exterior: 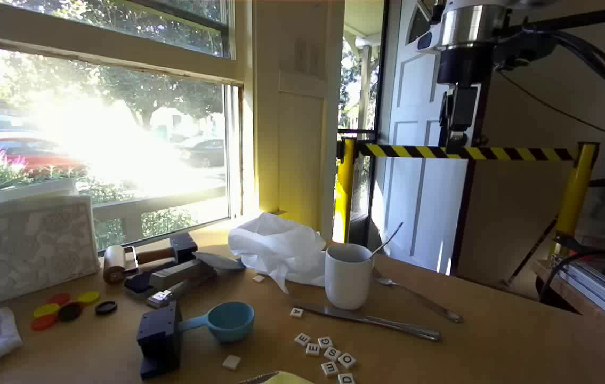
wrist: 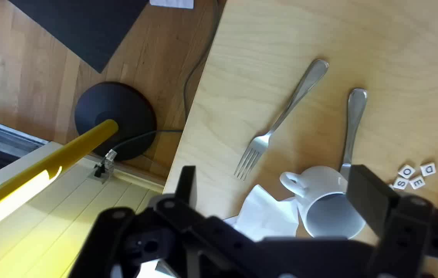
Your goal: Move the white napkins to the left.
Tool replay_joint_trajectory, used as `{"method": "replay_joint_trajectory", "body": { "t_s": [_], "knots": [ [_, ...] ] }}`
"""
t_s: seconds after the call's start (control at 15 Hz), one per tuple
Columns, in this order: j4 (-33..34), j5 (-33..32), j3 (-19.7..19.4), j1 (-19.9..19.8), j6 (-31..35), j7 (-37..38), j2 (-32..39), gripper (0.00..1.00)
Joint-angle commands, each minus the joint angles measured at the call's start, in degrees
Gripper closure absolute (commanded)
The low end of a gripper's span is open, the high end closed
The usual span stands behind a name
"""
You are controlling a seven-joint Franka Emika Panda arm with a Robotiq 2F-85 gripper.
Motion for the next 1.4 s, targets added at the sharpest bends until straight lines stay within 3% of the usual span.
{"method": "replay_joint_trajectory", "body": {
  "t_s": [0.0,0.4,0.87,1.33],
  "knots": [
    [0.1,0.0,0.0,0.0,-0.1,0.0,0.0,0.0],
    [2.8,2.2,0.7,1.3,1.7,1.5,3.1,0.0],
    [19.4,0.8,5.2,4.1,11.6,7.5,22.5,0.0],
    [34.6,2.1,3.6,5.2,15.0,14.3,45.3,0.0]
  ]
}}
